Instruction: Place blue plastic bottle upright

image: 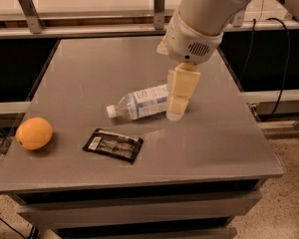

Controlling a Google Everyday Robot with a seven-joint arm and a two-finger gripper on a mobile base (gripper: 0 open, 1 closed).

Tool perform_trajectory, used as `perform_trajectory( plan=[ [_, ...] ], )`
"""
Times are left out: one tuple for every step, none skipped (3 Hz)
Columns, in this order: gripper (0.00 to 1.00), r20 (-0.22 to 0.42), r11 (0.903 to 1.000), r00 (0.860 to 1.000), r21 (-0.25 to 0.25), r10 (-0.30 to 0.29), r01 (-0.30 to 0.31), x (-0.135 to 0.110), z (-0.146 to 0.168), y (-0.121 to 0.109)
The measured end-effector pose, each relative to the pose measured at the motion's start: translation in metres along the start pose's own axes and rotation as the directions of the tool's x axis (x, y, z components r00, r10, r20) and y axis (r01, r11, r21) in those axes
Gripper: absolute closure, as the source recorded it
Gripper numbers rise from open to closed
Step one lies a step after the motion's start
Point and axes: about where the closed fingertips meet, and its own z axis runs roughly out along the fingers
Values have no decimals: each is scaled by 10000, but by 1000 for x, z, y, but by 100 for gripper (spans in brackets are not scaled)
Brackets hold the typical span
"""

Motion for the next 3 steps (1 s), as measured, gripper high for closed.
perform_trajectory(
  plan=[
    [0, -478, 9970, 9959, 70, -764, 769, -22, 13, -13],
    [0, -1772, 9764, 9602, -350, -2158, 2130, -46, 46, -25],
    [0, -2782, 9493, 9077, -1093, -3140, 2949, -53, 79, -33]
  ],
)
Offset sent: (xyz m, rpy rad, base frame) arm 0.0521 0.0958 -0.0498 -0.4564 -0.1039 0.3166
